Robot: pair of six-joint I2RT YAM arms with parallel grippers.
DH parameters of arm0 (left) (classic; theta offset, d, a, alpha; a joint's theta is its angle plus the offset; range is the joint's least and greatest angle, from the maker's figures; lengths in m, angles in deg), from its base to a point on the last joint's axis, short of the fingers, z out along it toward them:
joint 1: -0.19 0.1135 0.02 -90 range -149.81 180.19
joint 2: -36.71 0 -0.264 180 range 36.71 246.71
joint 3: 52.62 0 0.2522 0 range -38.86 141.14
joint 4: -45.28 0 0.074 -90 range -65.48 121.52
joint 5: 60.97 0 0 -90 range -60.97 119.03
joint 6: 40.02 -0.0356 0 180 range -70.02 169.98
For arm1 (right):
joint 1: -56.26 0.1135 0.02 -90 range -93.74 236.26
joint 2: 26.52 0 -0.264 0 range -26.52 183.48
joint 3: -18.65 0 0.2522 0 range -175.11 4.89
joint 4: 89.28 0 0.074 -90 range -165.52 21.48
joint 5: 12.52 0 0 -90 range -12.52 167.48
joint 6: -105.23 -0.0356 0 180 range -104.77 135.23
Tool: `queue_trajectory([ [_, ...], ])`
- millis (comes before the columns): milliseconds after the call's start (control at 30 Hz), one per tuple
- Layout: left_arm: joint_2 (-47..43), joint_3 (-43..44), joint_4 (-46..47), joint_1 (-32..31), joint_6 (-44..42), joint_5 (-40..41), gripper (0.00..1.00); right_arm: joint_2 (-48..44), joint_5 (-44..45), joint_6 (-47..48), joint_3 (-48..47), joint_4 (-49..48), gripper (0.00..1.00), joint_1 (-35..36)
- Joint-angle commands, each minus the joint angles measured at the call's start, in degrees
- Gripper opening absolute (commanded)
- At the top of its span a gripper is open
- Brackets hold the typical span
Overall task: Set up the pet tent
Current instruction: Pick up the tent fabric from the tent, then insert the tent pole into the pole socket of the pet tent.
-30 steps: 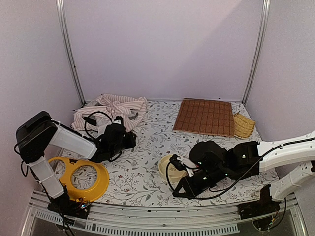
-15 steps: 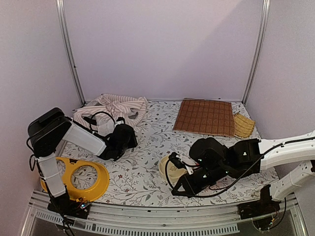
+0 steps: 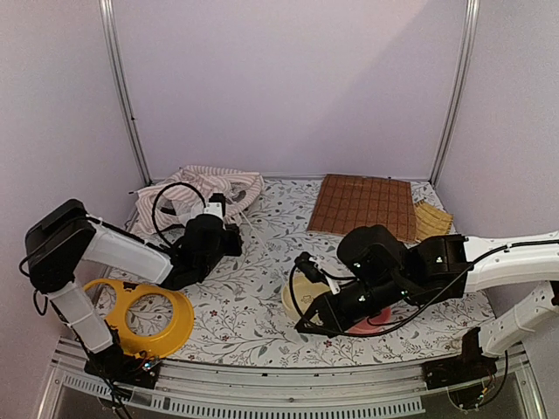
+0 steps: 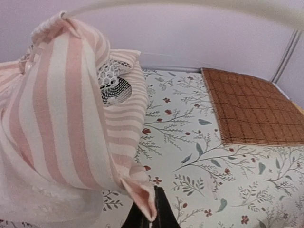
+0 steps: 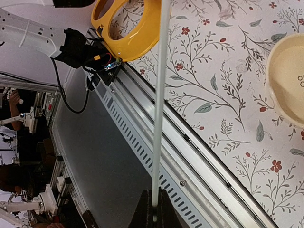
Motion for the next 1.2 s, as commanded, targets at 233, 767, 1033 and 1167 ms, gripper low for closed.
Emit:
queue_trajectory([
  [233,-16.75,-5.19,8.93,-12.16,-14.87,-19.89,0.00,-3.91,8.98,1.59,-2.21,-14.14,0.00,-0.91],
  [767,-26.83,-9.86,-0.33,-26.66,-13.90,-13.31,0.00,-1.37,16.64,5.27,-6.64,-23.19,0.00,-1.55],
  [1033,-31.03,-13.26,-6.49,-31.91,-11.07,-10.45,0.00,4.75,18.41,9.16,-14.01,-28.29,0.00,-3.54],
  [1167,-32.13,-13.92,-8.45,-33.58,-9.45,-9.58,0.00,8.39,19.76,10.40,-16.25,-31.50,0.00,-4.06],
])
